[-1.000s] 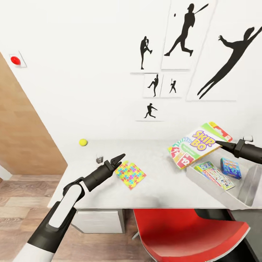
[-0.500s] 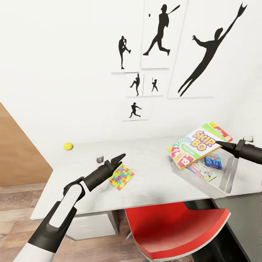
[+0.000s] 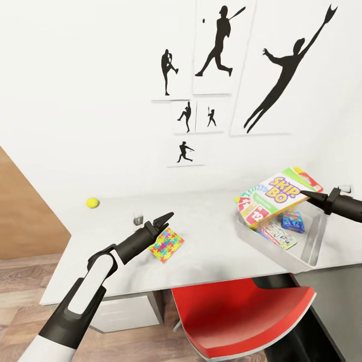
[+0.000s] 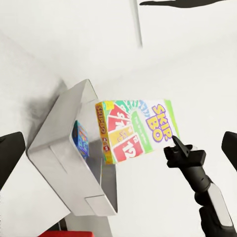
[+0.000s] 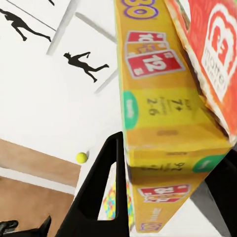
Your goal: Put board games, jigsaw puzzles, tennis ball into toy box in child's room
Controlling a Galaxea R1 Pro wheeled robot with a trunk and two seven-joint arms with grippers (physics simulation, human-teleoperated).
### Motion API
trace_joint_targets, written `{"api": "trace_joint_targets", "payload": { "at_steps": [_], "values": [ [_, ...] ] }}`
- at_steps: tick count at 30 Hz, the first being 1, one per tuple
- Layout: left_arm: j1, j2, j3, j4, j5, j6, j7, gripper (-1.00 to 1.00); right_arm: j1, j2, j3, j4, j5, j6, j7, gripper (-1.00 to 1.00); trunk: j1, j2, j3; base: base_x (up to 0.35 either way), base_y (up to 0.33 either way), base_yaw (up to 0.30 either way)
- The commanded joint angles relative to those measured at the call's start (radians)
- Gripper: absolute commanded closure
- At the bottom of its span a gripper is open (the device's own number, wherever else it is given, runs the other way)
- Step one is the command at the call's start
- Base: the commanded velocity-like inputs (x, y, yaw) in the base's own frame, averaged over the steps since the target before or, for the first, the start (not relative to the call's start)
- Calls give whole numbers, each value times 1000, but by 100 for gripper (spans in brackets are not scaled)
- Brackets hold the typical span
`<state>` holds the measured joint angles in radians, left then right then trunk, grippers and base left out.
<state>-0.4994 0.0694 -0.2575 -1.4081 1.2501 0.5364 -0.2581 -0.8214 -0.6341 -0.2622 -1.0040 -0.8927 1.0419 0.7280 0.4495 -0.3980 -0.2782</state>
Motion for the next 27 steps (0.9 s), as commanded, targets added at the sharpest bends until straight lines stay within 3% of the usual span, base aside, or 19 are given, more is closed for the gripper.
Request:
{"api": "trace_joint_targets", "payload": {
  "at_steps": [1,2,5,6,8,9,14,15,17,20,23,27],
  "values": [
    [-1,1,-1,0,6,4,0,-100,-32,0,12,32,7,5,8,100,0,-2,-2,0,0,-7],
    [-1,1,-1,0,6,4,0,-100,-32,0,12,32,7,5,8,100,0,-2,-2,0,0,-7],
    [-4,1,-1,0,5,4,0,-100,-133,-1,92,135,7,5,22,100,0,-2,-2,0,0,-5],
    [-5,1,-1,0,6,5,0,-100,-226,-1,200,227,8,5,72,100,0,-2,-2,0,0,-2],
    [-6,2,-2,0,6,5,0,-100,-298,-2,297,301,10,5,126,100,0,-2,-2,0,0,-2],
    [-6,2,-2,0,6,5,0,-100,-298,-2,297,301,10,5,126,100,0,-2,-2,0,0,-2],
    [-6,6,-2,0,9,5,-1,-100,-427,-5,591,466,14,5,364,100,0,-2,-2,0,0,0],
    [-6,6,-2,0,9,5,-1,-100,-427,-5,591,466,14,5,364,100,0,-2,-2,0,0,0],
    [-6,7,-2,0,9,5,0,-100,-453,-9,679,505,16,5,460,100,0,-2,-2,0,0,0],
    [-5,7,-2,0,9,5,-1,-100,-474,-24,762,538,18,5,552,100,0,-2,-2,0,0,0],
    [-5,7,-2,0,9,5,0,-100,-483,-38,806,553,19,5,603,100,0,-2,-2,0,0,0],
    [-5,7,-2,0,9,5,0,-100,-487,-49,828,561,19,5,630,100,0,-2,-2,0,0,0]
  ]
}}
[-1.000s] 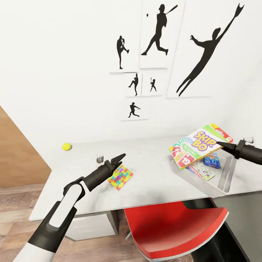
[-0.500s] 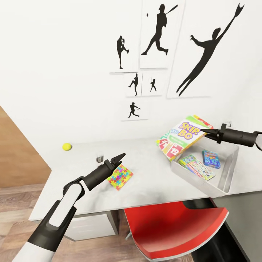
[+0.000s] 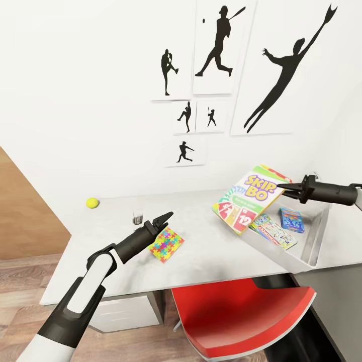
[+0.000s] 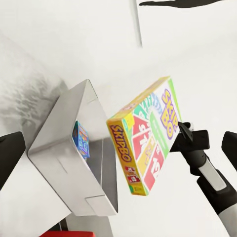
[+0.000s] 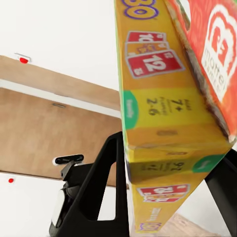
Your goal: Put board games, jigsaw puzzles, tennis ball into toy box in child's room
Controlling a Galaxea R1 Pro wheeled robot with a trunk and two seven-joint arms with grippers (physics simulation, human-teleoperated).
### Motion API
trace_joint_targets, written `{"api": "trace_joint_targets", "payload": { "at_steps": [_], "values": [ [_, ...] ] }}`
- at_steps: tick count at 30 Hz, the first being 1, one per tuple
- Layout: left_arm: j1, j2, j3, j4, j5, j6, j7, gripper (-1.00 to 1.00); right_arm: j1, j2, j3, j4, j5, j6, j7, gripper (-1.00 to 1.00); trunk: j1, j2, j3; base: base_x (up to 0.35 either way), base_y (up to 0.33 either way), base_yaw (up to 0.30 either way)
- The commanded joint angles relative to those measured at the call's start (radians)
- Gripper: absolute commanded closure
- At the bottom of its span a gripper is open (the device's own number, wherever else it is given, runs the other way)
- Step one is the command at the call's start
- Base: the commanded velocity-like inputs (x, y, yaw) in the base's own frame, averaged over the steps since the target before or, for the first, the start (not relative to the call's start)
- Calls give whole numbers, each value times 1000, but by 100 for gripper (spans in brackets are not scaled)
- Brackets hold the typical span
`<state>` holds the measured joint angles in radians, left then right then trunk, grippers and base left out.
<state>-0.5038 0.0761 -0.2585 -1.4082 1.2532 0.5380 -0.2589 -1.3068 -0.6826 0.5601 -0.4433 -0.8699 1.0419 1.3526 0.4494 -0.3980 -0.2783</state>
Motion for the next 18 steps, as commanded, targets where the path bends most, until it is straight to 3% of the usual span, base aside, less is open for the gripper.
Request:
{"api": "trace_joint_targets", "payload": {
  "at_steps": [1,8,18],
  "values": [
    [-1,1,-1,0,6,4,0,-100,-2,-4,10,2,-3,2,10,100,1,-2,-2,0,0,-8],
    [-1,1,-1,0,6,3,0,-100,-4,-20,23,11,-4,-8,25,100,1,-2,-2,0,0,-93],
    [2,0,0,-4,3,1,1,-100,-6,-47,26,16,-6,-13,31,100,1,-2,-2,0,0,-237]
  ]
}}
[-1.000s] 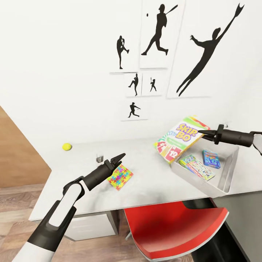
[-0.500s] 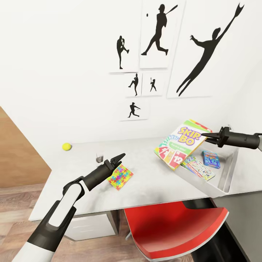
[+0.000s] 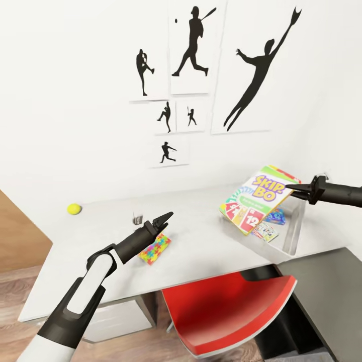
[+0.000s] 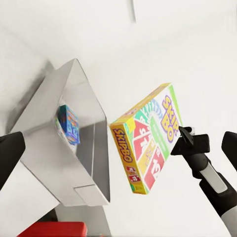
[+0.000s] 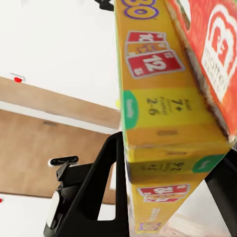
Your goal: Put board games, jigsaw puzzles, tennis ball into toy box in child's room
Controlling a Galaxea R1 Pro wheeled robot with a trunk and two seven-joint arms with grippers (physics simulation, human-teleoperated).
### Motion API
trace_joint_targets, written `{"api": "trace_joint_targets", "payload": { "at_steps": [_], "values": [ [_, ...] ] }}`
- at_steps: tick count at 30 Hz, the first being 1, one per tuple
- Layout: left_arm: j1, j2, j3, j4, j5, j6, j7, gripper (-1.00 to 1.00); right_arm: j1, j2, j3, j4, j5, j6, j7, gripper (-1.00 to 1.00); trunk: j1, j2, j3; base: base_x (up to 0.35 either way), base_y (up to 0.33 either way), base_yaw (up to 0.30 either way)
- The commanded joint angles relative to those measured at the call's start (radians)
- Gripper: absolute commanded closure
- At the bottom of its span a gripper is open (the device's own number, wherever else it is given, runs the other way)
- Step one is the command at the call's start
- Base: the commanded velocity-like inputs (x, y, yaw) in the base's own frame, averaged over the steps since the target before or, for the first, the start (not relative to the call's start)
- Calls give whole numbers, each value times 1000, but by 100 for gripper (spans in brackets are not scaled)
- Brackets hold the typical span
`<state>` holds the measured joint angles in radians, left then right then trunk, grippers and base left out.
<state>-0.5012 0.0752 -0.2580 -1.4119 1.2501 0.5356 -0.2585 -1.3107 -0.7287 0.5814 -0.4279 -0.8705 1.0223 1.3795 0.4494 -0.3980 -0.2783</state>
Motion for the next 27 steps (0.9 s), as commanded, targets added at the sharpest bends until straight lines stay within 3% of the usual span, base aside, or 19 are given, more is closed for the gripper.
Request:
{"api": "trace_joint_targets", "payload": {
  "at_steps": [1,13,27],
  "values": [
    [0,1,0,-1,6,3,0,-100,-3,-3,5,1,-5,7,5,100,1,-2,-2,0,0,-271],
    [3,1,1,-11,2,2,2,-100,-9,-11,1,3,-5,11,3,100,1,-2,-2,0,0,-245],
    [5,0,0,-18,2,2,1,-100,-9,6,3,-1,-5,13,-5,100,1,-2,-2,2,0,-50]
  ]
}}
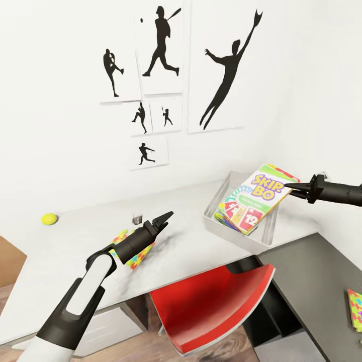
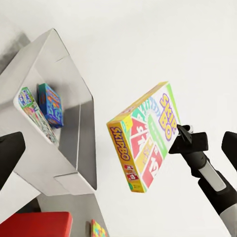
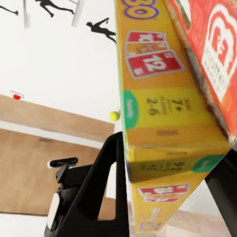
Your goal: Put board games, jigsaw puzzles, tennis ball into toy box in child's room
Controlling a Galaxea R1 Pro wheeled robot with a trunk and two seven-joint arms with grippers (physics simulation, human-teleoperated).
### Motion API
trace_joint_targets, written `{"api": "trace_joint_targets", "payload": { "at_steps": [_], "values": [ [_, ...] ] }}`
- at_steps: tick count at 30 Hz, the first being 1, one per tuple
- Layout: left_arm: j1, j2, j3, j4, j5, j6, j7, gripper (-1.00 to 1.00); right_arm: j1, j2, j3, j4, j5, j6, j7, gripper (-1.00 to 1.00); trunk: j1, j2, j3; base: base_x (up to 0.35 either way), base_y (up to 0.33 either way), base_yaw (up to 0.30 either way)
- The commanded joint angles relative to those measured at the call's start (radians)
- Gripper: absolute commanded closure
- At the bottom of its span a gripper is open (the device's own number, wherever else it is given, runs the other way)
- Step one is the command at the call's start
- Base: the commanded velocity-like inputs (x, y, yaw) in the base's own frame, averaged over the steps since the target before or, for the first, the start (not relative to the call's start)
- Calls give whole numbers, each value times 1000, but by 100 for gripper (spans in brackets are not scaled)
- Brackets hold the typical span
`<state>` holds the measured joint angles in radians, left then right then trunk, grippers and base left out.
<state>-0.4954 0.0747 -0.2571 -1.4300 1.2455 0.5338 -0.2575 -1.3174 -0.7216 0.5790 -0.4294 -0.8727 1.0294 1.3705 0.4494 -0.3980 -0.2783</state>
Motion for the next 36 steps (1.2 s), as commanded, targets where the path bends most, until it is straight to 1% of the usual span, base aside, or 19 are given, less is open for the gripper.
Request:
{"api": "trace_joint_targets", "payload": {
  "at_steps": [1,14,28,36],
  "values": [
    [-1,1,-1,0,6,3,0,-100,-2,0,6,0,-3,6,4,100,1,-2,-2,45,-7,-13],
    [1,-1,-1,-1,4,-4,2,-100,2,4,10,-6,-2,2,4,100,1,-2,-2,126,-55,-5],
    [1,-2,0,-1,2,-7,5,-100,6,5,15,-7,-2,-4,4,100,1,-2,-2,16,-7,-21],
    [2,-3,1,-1,2,-8,4,-100,10,5,17,-8,-1,-5,3,100,1,-2,-2,8,-29,27]
  ]
}}
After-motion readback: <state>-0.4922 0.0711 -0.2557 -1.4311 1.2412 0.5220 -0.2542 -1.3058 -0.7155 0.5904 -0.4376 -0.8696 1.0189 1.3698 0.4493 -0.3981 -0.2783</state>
